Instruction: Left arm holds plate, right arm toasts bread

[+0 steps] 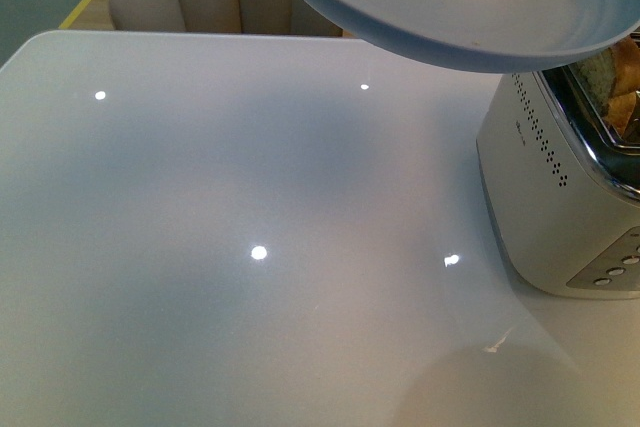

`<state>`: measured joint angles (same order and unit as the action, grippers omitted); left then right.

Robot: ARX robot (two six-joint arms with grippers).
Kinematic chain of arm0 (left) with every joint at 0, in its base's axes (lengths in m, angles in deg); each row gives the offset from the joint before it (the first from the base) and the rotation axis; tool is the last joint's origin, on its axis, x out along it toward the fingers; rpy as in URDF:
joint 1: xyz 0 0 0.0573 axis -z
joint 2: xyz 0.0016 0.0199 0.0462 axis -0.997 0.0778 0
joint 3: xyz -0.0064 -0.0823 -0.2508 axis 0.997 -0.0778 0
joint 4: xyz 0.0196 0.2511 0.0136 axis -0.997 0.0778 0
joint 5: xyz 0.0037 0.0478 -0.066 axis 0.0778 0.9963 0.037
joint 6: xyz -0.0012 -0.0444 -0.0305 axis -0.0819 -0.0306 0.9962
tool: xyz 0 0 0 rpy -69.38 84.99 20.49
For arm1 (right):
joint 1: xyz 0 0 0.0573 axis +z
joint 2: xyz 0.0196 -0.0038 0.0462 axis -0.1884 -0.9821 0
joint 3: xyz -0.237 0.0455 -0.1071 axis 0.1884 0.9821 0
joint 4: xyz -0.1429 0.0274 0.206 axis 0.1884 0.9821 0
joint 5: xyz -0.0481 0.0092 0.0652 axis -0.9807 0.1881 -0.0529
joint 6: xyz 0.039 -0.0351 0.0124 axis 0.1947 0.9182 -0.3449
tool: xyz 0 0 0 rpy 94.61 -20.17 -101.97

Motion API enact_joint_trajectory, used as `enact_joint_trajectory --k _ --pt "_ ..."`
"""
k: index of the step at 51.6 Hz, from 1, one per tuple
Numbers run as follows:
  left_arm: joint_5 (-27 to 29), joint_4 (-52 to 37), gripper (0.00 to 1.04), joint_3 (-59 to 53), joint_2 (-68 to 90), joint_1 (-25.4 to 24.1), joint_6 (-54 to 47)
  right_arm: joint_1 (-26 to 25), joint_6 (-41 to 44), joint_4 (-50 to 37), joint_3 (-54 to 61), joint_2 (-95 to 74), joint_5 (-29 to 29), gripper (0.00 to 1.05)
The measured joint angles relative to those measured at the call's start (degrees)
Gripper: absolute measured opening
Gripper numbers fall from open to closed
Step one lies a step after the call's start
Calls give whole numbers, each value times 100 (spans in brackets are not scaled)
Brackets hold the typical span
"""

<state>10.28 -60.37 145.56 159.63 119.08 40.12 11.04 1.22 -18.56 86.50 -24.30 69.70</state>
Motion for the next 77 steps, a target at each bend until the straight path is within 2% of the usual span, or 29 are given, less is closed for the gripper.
enact_joint_trajectory --k 11,16,18,30,40,50,55,58,66,77 --pt "28 -46 3 -9 0 0 31 0 0 0 0 0 0 96" --pt "186 -2052 3 -581 -74 17 1294 0 0 0 0 0 -2 96" --pt "175 -2385 3 -605 -85 17 1622 0 0 0 0 2 0 96" --pt "-81 -2321 3 -616 -179 -90 2026 0 0 0 0 2 0 96" --pt "-461 -2070 3 -872 -503 -848 1757 0 0 0 0 2 -2 96" --pt "-879 -1851 3 -1331 -697 -1921 1143 0 0 0 0 2 0 96" --pt "-1244 -1884 3 -1770 -695 -2612 675 0 0 0 0 2 -2 96" --pt "-1355 -1971 3 -1950 -675 -2846 522 0 0 0 0 2 -2 96" --pt "-1707 -2629 3 -2708 -195 -3694 35 0 0 0 0 2 -2 96" --pt "-1777 -3738 3 -3300 651 -4234 -463 0 0 0 0 2 -2 96"
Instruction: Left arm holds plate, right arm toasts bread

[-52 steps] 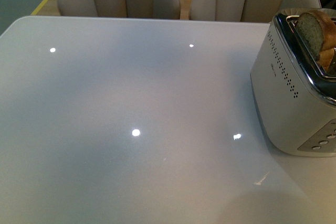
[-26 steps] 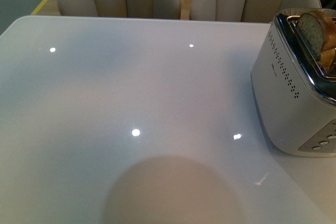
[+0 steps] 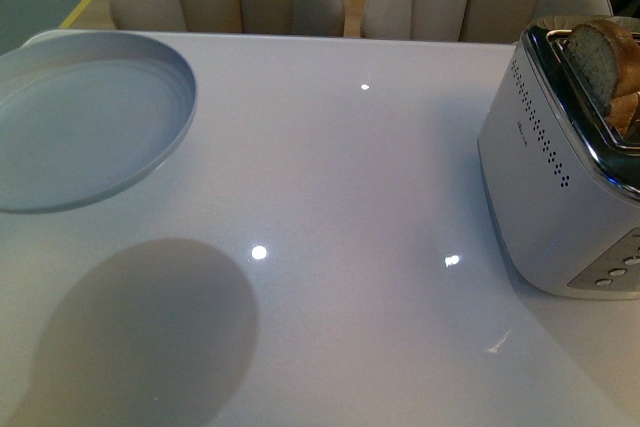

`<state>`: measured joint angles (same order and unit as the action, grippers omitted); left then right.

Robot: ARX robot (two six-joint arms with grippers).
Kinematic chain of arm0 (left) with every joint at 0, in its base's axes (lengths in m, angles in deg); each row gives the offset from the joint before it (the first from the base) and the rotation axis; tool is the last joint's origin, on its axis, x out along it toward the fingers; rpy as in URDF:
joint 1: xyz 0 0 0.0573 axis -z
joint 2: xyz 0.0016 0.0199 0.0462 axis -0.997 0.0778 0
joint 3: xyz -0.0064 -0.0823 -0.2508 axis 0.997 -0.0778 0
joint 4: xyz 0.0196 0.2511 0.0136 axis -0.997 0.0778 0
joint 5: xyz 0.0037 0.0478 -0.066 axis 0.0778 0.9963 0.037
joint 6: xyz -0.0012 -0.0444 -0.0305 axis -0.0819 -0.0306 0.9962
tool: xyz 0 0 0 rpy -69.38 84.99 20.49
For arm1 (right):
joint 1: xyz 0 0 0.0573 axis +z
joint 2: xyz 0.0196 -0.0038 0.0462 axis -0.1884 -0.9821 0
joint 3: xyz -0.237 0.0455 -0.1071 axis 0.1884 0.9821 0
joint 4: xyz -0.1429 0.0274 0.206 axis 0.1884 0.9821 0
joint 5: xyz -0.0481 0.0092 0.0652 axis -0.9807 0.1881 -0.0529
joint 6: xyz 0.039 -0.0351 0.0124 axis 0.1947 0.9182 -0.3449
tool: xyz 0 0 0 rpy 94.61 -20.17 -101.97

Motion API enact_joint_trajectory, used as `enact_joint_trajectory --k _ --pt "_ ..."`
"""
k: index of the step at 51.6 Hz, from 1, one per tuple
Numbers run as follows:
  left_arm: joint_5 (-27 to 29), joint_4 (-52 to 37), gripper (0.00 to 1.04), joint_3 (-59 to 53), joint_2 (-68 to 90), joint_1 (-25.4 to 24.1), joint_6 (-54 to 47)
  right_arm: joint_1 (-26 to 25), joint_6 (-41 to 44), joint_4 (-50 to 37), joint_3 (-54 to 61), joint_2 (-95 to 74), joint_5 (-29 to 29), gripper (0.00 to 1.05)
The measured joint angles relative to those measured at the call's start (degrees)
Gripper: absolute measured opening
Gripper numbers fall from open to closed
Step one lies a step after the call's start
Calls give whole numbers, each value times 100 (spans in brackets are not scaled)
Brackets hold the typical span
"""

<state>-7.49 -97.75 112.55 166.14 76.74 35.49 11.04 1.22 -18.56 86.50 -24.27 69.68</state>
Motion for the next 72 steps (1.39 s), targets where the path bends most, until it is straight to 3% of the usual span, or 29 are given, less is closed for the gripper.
enact_joint_trajectory --k 11,44,72 --pt "94 -763 3 -63 1080 -195 -304 0 0 0 0 0 2 96" --pt "498 -2719 3 601 3845 -173 -551 0 0 0 0 2 0 96" --pt "520 -3351 5 616 4444 28 -232 0 0 0 0 2 2 96"
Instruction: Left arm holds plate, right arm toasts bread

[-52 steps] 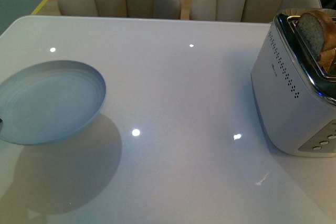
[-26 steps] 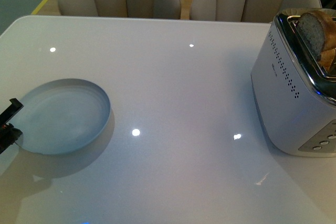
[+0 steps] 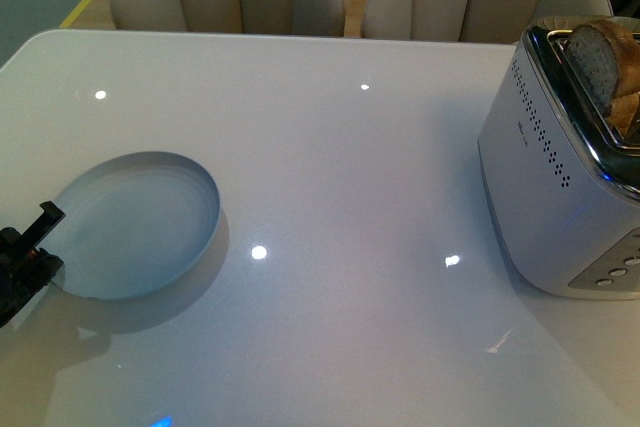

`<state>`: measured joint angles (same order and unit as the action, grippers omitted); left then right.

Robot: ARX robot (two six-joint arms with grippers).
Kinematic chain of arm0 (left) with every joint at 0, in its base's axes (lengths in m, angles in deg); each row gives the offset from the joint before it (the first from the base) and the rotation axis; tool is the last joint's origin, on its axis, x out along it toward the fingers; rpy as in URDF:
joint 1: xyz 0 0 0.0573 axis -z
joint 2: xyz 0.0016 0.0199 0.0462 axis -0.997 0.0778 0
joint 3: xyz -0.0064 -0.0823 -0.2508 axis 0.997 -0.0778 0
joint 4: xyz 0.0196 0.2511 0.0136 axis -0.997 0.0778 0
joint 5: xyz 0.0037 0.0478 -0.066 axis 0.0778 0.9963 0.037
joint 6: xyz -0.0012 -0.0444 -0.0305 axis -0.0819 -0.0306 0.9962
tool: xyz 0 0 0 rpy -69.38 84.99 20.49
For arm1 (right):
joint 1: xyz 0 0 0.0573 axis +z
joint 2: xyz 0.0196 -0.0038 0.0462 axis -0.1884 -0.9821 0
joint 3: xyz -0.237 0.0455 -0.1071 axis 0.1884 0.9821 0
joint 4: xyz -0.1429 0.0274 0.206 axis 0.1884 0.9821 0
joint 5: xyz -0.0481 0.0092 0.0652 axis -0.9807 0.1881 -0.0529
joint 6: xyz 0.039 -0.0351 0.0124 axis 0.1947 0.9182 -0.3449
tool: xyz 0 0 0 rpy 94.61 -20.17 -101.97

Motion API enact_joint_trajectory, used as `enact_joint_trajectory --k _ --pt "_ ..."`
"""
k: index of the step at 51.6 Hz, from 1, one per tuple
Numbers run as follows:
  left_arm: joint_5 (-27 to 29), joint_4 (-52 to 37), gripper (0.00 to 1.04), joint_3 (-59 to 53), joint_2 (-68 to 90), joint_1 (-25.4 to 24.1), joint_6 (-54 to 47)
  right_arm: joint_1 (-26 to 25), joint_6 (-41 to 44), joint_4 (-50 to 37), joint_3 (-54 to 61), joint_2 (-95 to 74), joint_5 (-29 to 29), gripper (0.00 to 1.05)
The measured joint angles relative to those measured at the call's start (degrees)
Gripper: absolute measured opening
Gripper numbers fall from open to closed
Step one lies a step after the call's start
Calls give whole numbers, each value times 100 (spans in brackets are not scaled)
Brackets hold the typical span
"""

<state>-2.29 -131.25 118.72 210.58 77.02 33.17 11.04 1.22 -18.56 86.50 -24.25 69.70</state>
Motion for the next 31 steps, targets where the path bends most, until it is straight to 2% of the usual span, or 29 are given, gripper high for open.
enact_joint_trajectory --k 14,24,28,31 --pt "122 61 44 -90 -90 66 28 0 0 0 0 0 0 96" --pt "260 210 79 -424 -761 114 157 0 0 0 0 0 -2 96" --pt "313 387 96 -651 -1351 125 170 0 0 0 0 0 0 96" --pt "385 555 98 -776 -1751 127 168 0 0 0 0 0 0 96"
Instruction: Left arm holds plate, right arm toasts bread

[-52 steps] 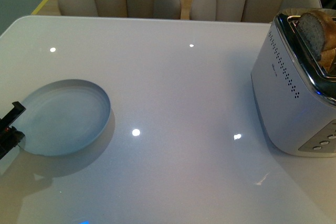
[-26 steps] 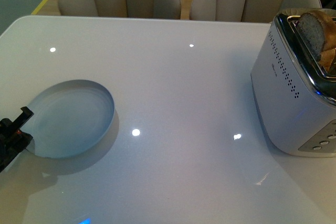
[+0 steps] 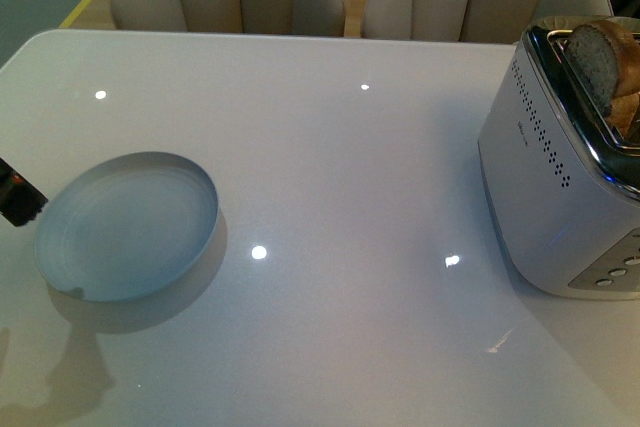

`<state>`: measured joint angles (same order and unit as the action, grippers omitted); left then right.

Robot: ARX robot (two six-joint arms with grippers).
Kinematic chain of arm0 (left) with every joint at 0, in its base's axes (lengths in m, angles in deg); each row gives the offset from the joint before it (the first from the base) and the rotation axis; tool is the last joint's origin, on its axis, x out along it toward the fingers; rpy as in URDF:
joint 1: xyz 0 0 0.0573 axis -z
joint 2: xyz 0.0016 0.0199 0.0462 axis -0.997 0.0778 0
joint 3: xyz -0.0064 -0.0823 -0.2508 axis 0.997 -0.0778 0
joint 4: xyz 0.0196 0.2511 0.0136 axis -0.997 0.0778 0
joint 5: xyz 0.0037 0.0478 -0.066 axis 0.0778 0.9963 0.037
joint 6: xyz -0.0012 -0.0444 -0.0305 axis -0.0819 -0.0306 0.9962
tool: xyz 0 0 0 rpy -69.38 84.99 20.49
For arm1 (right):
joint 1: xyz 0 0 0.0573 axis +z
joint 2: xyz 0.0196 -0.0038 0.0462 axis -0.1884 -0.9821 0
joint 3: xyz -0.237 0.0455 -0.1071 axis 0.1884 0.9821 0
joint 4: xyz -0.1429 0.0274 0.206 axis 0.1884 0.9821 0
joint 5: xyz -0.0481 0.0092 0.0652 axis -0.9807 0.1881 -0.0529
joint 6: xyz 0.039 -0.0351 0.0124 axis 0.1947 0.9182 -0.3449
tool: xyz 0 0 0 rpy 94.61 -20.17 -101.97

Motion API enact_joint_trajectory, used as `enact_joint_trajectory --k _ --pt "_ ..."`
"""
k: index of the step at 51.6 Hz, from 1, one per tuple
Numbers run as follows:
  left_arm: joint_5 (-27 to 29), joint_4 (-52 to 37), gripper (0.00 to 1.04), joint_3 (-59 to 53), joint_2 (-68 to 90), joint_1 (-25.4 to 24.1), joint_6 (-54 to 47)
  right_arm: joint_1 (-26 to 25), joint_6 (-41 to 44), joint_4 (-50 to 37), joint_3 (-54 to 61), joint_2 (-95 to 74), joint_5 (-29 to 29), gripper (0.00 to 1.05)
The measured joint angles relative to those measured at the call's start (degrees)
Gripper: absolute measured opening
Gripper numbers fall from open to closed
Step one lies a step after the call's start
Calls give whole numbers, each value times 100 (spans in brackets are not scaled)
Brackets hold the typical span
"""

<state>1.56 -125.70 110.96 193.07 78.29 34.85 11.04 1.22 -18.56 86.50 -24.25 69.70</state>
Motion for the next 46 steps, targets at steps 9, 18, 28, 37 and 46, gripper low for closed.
enact_joint_trajectory --k 9,18,28,37,46 --pt "195 645 97 -136 -1163 15 -52 0 0 0 0 0 0 96" --pt "564 1663 97 9 -2798 251 -157 0 0 0 0 0 0 96" --pt "1128 2361 97 70 -4168 758 -103 0 0 0 0 0 0 96" --pt "1987 2743 97 70 -5106 1292 168 0 0 0 0 0 0 96" --pt "2865 2970 97 70 -5584 2048 546 0 0 0 0 0 0 96"
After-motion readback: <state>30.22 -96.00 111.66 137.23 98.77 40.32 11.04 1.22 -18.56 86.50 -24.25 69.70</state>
